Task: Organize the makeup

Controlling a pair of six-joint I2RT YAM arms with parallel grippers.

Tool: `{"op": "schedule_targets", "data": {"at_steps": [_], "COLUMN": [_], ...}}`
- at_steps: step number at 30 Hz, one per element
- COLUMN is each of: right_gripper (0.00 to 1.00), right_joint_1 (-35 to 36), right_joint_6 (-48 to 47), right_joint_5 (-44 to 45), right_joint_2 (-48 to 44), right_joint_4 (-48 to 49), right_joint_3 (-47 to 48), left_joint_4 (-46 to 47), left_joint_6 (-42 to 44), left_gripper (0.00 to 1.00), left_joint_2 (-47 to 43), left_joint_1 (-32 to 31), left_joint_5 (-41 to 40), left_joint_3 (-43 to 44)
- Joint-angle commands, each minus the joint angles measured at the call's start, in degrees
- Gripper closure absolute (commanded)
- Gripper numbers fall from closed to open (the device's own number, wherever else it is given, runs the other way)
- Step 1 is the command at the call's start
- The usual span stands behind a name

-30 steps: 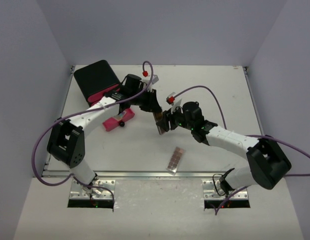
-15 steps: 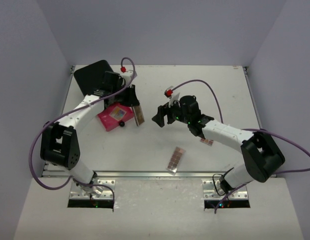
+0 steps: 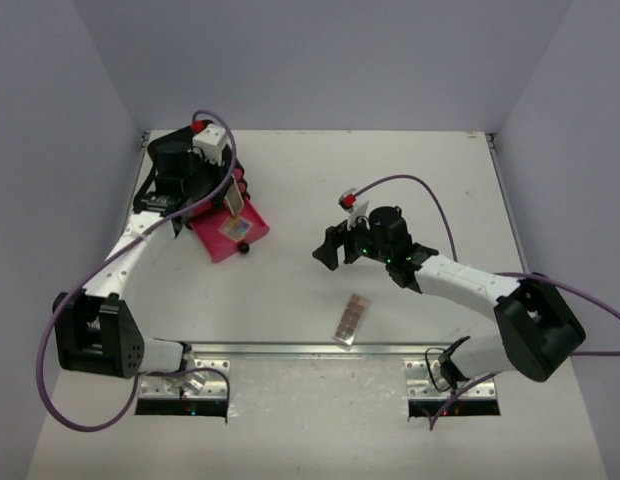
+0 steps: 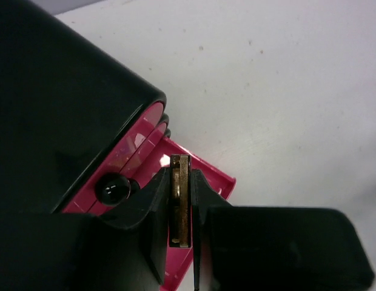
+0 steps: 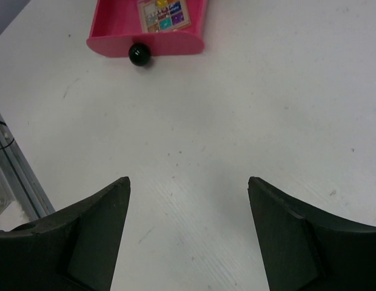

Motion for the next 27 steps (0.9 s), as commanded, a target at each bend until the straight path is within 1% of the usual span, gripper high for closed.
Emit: {"op": "schedule_targets", "data": {"at_steps": [1,4,8,10,11,13,18,19,20,27], "right_gripper": [0.22,0.23,0.23,0.23,0.23,0.23,0.23,0.23,0.23,0.23], "right_joint_1": [0.11,0.2,0.66,1.0,1.29,1.58,2.0,2.07,2.07,2.06], "right_joint_6": [3.39,4.39,4.79,4.79,4.8,4.81,3.92,3.62,3.48,2.31], "right_joint_5": [-0.2,0.21,-0.56,-0.6,-0.44,-0.28,0.44,0.8,0.94,2.11], "right_joint_2": [-3.75,-4.42,-4.62,-4.64,-4.74,-5.18,-6.7,-7.26,-7.66,-8.85], "right_joint_4": [3.22,3.33,3.26,2.93,2.85,2.52,1.09,0.67,0.34,-1.55], "right_joint_3": [-2.91,-3.4,-3.17,-3.2,-3.36,-3.58,-3.98,-4.03,-3.96,-3.87], "left_joint_4": [17.18,20.96,27.44,31.14,35.26,41.54,46.3,48.41,50.29,54.38], "left_joint_6": [-13.42,-19.86,-29.22,-31.56,-32.99,-34.16,-34.62,-34.64,-34.71,-38.96], "left_gripper": [1.0,1.0,1.0,1.0,1.0,1.0,1.0,1.0,1.0,1.0], "left_joint_2": [-5.85,-6.8,-8.56,-9.12,-9.45,-9.32,-9.45,-9.28,-8.89,-7.17], "left_joint_1": [4.05,5.44,7.32,7.46,7.46,7.53,7.57,7.65,7.72,8.08], "left_joint_5": [-0.29,0.99,3.5,3.08,1.92,-0.2,-4.83,-6.11,-6.46,-3.91], "left_joint_3": [-11.45,-14.56,-21.79,-24.94,-27.48,-30.16,-33.92,-34.64,-34.84,-32.85]}}
